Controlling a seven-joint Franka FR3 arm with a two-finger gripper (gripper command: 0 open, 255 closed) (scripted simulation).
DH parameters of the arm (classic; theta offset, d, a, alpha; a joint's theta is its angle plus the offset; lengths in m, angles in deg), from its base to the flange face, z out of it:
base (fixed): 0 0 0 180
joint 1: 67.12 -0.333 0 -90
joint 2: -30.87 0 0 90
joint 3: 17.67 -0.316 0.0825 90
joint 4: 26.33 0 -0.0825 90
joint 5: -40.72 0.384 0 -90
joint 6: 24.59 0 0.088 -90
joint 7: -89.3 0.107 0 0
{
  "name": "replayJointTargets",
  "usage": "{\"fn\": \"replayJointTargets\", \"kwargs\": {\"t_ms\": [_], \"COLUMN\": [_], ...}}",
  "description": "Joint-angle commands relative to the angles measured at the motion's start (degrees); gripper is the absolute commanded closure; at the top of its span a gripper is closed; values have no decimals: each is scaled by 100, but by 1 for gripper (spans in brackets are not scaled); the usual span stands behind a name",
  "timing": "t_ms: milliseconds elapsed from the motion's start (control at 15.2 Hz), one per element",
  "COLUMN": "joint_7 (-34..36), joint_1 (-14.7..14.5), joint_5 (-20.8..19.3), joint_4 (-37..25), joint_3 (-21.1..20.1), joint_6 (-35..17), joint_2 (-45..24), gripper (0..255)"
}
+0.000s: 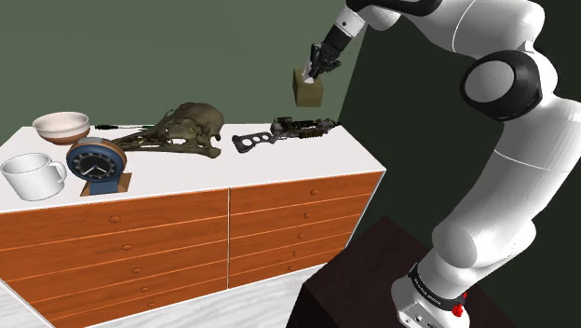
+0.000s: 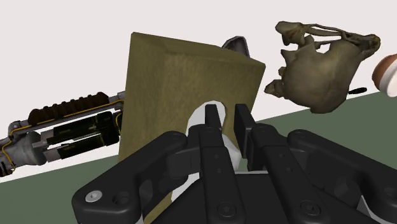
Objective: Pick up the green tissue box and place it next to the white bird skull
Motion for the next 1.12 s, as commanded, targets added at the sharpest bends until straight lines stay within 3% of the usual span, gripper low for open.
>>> {"fn": "replayJointTargets", "kwargs": {"t_ms": [0, 528, 1056], "joint_7": [245, 1279, 2381], "joint_1": [-164, -844, -1628], "joint_5": [-62, -427, -979], "joint_4": [98, 18, -650], "joint_3": [-95, -475, -782], "joint_6": [-127, -474, -585], "joint_2": [56, -66, -610], "gripper": [255, 255, 255]}}
